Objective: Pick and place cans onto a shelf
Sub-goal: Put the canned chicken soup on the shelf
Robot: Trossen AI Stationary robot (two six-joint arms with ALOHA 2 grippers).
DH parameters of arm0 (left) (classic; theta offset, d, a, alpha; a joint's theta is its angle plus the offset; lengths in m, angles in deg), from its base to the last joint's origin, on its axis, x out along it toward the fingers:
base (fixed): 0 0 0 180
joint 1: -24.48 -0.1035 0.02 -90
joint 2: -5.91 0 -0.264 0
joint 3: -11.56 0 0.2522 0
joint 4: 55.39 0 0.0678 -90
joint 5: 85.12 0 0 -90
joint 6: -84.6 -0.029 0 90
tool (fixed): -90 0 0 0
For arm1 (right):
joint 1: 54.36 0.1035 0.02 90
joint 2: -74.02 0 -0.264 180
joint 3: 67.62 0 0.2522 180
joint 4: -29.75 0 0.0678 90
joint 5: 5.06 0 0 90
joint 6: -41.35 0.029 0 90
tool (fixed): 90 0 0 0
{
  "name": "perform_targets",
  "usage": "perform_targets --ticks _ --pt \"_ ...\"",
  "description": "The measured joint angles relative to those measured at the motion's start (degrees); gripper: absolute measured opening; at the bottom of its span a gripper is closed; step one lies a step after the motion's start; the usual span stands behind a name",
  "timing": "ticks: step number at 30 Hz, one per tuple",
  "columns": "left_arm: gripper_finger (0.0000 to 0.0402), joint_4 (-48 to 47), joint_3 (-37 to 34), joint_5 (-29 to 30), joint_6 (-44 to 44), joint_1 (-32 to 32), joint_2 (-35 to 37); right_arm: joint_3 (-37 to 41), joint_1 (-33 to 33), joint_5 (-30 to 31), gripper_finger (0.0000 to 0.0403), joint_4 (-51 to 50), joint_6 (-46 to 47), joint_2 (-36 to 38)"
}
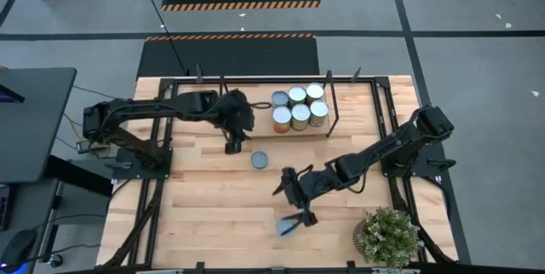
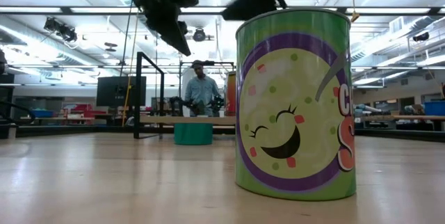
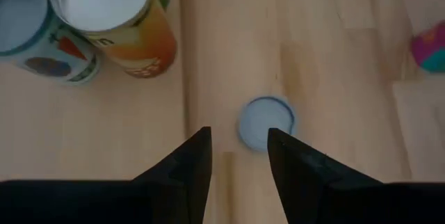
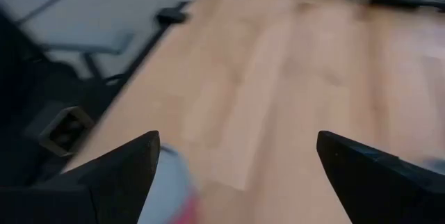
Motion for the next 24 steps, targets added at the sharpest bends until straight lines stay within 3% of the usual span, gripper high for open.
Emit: perform_targets --ticks 9,19,24 --pt "0.0146 -1.24 -3.22 0.87 5.43 4.34 4.78 -7.08 3.27 -7.22 0.0396 -5.11 -9.72 -7.32" --pt "0.0146 -0.79 -3.12 0.88 11.49 7.91 6.32 -8.81 7.41 0.05 0.0397 -5.78 -10.55 -10.3" --pt "0.0146 -0.17 -3.12 0.87 12.66 8.3 6.3 -8.73 8.13 0.93 0.0398 -6.69 -10.19 -11.15"
